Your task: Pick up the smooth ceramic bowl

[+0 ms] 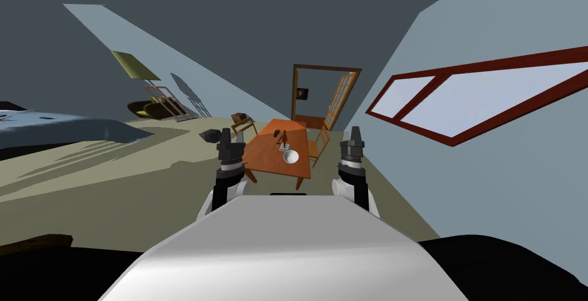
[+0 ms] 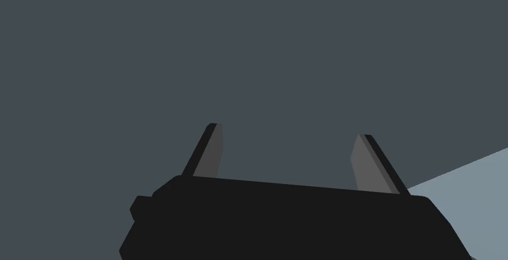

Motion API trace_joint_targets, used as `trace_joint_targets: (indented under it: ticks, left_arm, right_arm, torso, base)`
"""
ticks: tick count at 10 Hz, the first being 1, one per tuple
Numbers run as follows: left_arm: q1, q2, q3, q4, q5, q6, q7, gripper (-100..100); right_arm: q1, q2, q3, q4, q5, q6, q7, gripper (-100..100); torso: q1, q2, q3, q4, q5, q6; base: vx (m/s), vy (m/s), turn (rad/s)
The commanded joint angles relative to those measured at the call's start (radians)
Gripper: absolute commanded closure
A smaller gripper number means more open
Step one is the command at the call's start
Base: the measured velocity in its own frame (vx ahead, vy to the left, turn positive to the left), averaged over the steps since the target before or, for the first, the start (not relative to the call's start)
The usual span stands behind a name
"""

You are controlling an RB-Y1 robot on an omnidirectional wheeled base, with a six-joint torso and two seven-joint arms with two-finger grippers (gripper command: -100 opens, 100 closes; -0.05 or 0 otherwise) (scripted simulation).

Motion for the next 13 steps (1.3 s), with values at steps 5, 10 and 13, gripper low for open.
trace_joint_targets:
  ticks: [5, 10, 13]
  left_arm:
    - [-0.063, 0.129, 0.007, 0.110, 0.032, 0.091, 0.015, -100]
    - [-0.135, 0.226, 0.014, 0.233, 0.070, 0.195, 0.030, -100]
    - [-0.177, 0.273, 0.018, 0.300, 0.092, 0.263, 0.037, -100]
  right_arm:
    - [0.000, 0.000, 0.000, 0.000, 0.000, 0.000, 0.000, 0]
    - [0.000, 0.000, 0.000, 0.000, 0.000, 0.000, 0.000, 0]
    - [0.000, 0.000, 0.000, 0.000, 0.000, 0.000, 0.000, 0]
  torso:
    - [-0.004, 0.004, 0.002, 0.001, -0.001, 0.000]
    - [-0.004, 0.003, 0.002, 0.001, -0.001, 0.000]
    - [-0.006, 0.003, 0.002, 0.001, -0.001, 0.000]
  base:
    - [-0.047, -0.059, -0.015]
    - [-0.052, -0.076, -0.021]
    - [-0.047, -0.098, -0.021]
